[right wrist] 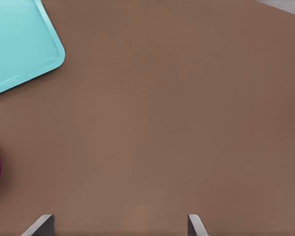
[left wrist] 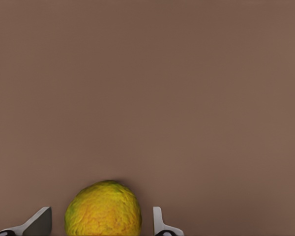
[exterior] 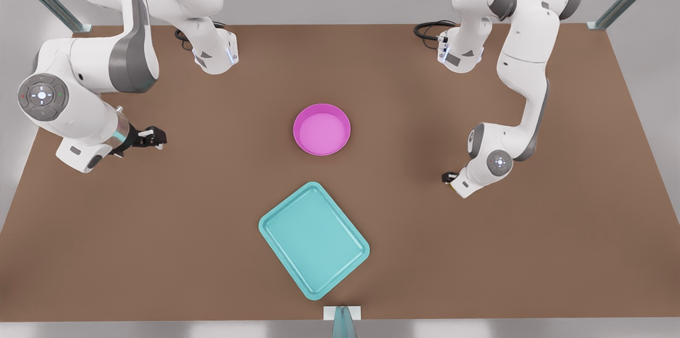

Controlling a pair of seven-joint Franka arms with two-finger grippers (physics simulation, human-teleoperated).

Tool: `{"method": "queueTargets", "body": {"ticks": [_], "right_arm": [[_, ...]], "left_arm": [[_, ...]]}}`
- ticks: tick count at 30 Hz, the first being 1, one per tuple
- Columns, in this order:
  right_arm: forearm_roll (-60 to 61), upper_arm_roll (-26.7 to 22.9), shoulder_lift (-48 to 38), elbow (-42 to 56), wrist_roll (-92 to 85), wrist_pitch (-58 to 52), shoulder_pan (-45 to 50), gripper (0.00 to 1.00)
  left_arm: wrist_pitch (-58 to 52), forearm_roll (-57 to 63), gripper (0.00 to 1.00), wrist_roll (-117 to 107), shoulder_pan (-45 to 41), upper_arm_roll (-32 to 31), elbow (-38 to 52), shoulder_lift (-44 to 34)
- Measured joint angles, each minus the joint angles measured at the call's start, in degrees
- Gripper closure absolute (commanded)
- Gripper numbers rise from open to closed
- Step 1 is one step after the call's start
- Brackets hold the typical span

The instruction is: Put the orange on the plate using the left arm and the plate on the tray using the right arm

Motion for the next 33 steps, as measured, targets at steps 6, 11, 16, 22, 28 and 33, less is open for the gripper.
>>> {"method": "queueTargets", "body": {"ticks": [6,11,16,22,28,33], "right_arm": [[-0.6,0.0,0.1,0.1,-0.1,-0.2,-0.1,0.0],[-1.3,0.0,0.1,0.1,-0.1,-0.3,0.0,0.0],[-1.5,0.0,0.1,0.1,-0.2,-0.3,0.0,0.0],[-1.5,0.1,0.1,0.1,-0.2,-0.3,0.0,0.0],[-1.5,0.1,0.1,0.1,-0.3,-0.3,0.0,0.0],[-1.5,0.0,0.1,0.1,-0.3,-0.3,0.0,0.0]], "left_arm": [[1.5,0.1,0.21,-0.2,0.0,0.0,0.0,0.7],[2.0,0.1,0.2,-0.2,0.0,0.1,0.1,1.0],[2.2,0.1,0.21,-0.3,0.0,0.3,0.1,1.6],[2.0,0.4,0.35,-0.8,0.0,0.4,0.1,1.3],[-7.0,0.4,0.34,-2.9,-4.5,-1.3,7.2,-3.4],[-19.0,-3.9,0.34,-11.7,-28.0,-1.9,32.3,9.4]]}}
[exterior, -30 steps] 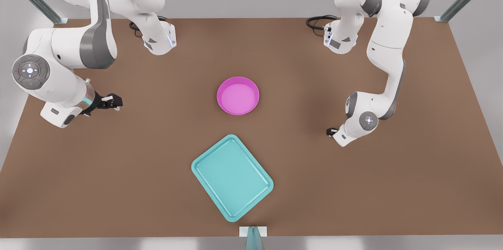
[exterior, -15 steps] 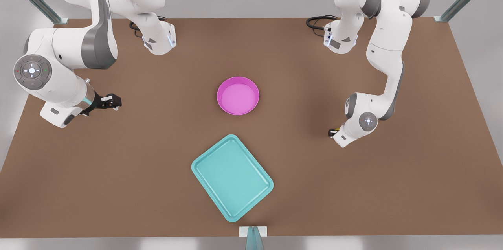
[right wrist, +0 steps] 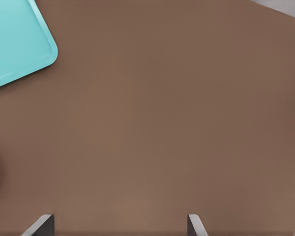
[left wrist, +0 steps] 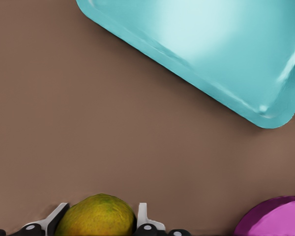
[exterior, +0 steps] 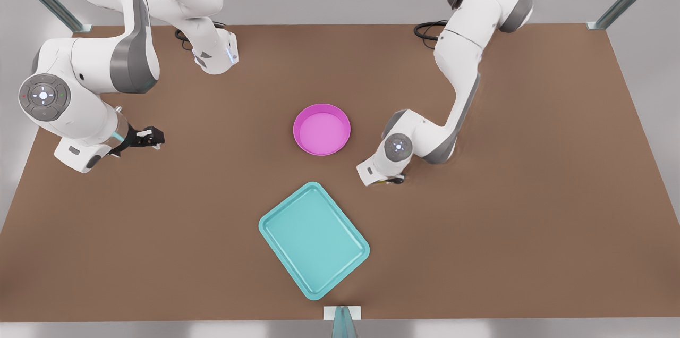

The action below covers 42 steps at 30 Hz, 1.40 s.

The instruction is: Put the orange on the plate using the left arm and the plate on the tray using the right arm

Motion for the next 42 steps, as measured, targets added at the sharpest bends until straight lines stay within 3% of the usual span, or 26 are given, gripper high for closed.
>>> {"method": "queueTargets", "body": {"ticks": [4,11,12,13,18,20,23,24,26,27,28,29,30,36,42], "right_arm": [[0.0,0.0,0.0,0.0,0.0,0.0,-0.1,0.0],[0.0,0.0,0.0,0.0,0.0,0.0,0.0,0.0],[0.0,0.0,0.0,0.0,0.0,0.0,0.0,0.0],[0.0,0.0,0.0,0.0,0.0,0.0,0.0,0.0],[-0.6,0.1,0.0,0.0,0.0,0.0,0.2,0.0],[-0.8,0.1,0.0,0.0,0.0,0.0,0.2,0.0],[-1.0,0.2,0.0,-0.1,0.0,0.0,0.4,0.0],[-1.1,0.3,0.0,-0.1,0.0,0.0,0.6,0.0],[-0.6,0.5,0.2,-0.4,-0.1,-0.3,0.4,0.0],[0.2,0.9,1.3,-0.7,-0.2,-0.8,0.6,0.0],[2.2,1.2,3.2,-1.4,-0.4,-1.1,1.3,0.0],[4.0,1.5,4.8,-3.9,-0.5,-0.7,2.3,0.0],[6.0,1.6,5.6,-7.7,-0.6,0.6,4.0,0.0],[18.3,5.2,0.2,-42.1,-1.3,21.9,6.9,0.0],[30.1,12.7,-0.4,-55.6,-2.0,43.9,7.0,0.0]], "left_arm": [[-4.9,-6.0,0.34,-8.7,-8.4,-1.8,10.4,8.1],[-10.6,-9.7,0.31,-19.9,-11.0,-3.4,7.4,8.8],[-10.9,-9.9,0.27,-21.2,-11.1,-3.4,7.2,9.0],[-11.1,-10.1,0.0,-22.3,-11.1,-3.4,7.2,9.1],[-16.0,-10.5,0.0,-27.1,-11.0,-2.9,6.5,3.8],[-24.9,-11.2,0.0,-27.6,-10.0,5.1,6.9,-7.7],[-39.0,-12.1,0.0,-23.5,-8.2,33.8,11.4,-15.0],[-42.2,-12.3,0.0,-22.0,-7.1,38.6,11.9,-15.5],[-46.2,-12.6,0.0,-18.9,-1.7,42.1,13.6,-15.8],[-47.0,-12.2,0.0,-17.6,5.9,35.6,14.6,-16.4],[-46.8,-9.6,0.0,-16.4,17.2,22.4,14.7,-18.2],[-44.5,-7.1,0.0,-15.2,24.1,14.1,9.0,-22.4],[-42.4,-5.2,0.0,-14.1,27.7,9.8,4.9,-25.0],[-40.2,-0.5,0.0,-8.2,30.8,5.8,7.8,-23.8],[-39.6,0.3,0.0,-3.8,31.0,5.9,7.6,-23.7]]}}
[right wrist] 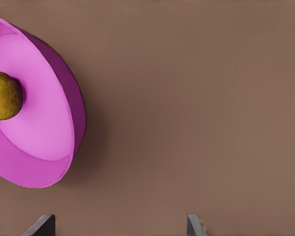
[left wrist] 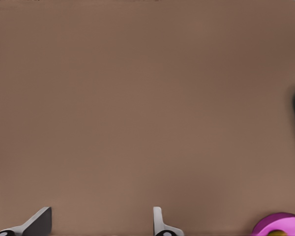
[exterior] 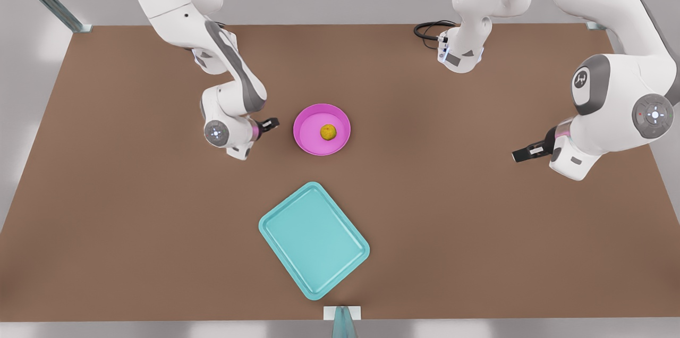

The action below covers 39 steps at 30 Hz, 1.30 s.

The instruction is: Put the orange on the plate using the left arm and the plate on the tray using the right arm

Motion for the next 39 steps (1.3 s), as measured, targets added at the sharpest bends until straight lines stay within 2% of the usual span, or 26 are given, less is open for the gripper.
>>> {"method": "queueTargets", "body": {"ticks": [5,9,25,27,28,30,33,34,39], "right_arm": [[6.6,5.2,5.3,-1.2,-0.4,13.0,0.0,0.0],[8.7,7.3,7.6,-1.1,-0.5,19.4,0.4,0.0],[9.9,7.8,13.0,-1.2,-1.0,29.0,6.0,0.0],[10.0,7.8,13.1,-1.2,-1.1,29.2,5.9,0.07],[10.0,7.8,13.1,-1.1,-1.1,29.3,5.8,0.07],[10.1,7.8,12.8,-1.0,-1.3,29.4,5.7,0.25],[10.4,7.9,12.6,-1.0,-1.8,29.3,5.6,0.47],[10.5,7.9,12.6,-1.0,-2.0,29.3,5.6,0.61],[10.3,7.9,12.4,-0.8,-2.7,29.0,5.6,0.73]], "left_arm": [[0.2,0.2,0.0,2.7,0.0,0.4,-0.1,0.0],[0.2,0.3,0.0,4.4,0.0,0.6,-0.3,0.0],[-0.5,0.2,0.0,8.2,0.0,0.6,-0.2,-0.2],[-0.5,0.1,0.0,8.5,-0.1,0.6,-0.2,-0.4],[-0.6,0.0,0.0,8.7,-0.1,0.6,-0.2,-0.5],[-0.6,0.0,0.0,8.9,-0.1,0.6,-0.3,-0.3],[-0.5,-0.1,0.0,9.4,-0.1,0.5,-0.6,-0.1],[-0.5,-0.1,0.0,9.6,-0.1,0.5,-0.6,-0.1],[-0.2,0.0,0.0,10.6,-0.1,0.5,-0.3,0.0]]}}
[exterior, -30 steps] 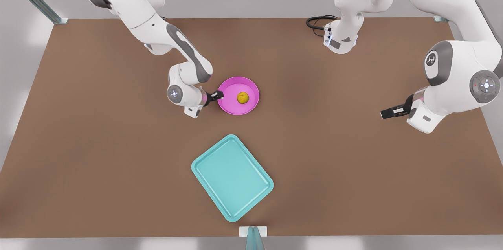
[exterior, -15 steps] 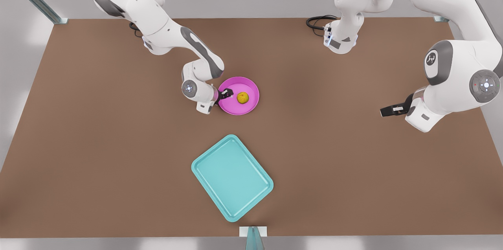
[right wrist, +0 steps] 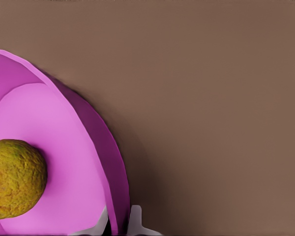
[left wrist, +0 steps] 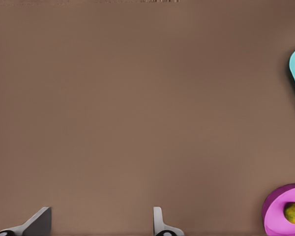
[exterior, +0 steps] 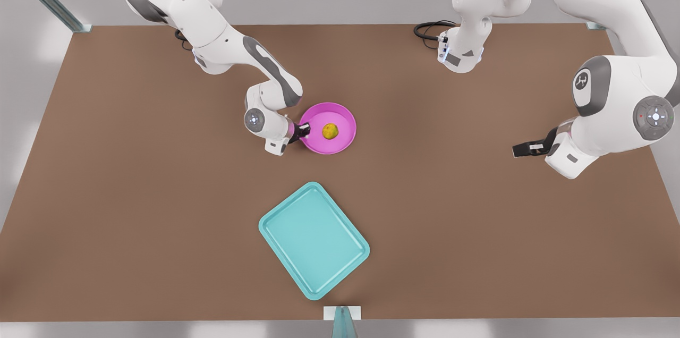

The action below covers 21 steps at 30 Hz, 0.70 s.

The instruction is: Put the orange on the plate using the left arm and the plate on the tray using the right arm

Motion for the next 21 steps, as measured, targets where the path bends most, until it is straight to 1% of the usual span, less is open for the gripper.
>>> {"method": "queueTargets", "body": {"ticks": [7,13,17,19,21], "right_arm": [[-0.1,0.0,-2.1,0.9,-0.6,-0.5,-0.2,0.79],[0.0,-0.1,-2.4,7.4,-1.0,-3.3,-2.6,0.79],[0.2,-0.8,1.8,16.8,-0.5,-5.4,-4.7,0.79],[0.3,-2.5,5.4,25.4,0.5,-7.8,-5.6,0.79],[0.4,-5.5,9.7,35.9,2.0,-12.4,-6.2,0.79]], "left_arm": [[0.1,0.2,0.0,1.0,0.0,0.0,0.0,0.1],[0.2,0.4,0.0,1.6,0.0,0.0,0.0,0.0],[0.2,0.5,0.0,1.9,0.0,0.0,0.0,0.0],[0.2,0.5,0.0,2.1,0.0,0.0,0.0,0.1],[0.2,0.5,0.0,2.2,0.0,0.0,-0.1,0.1]]}}
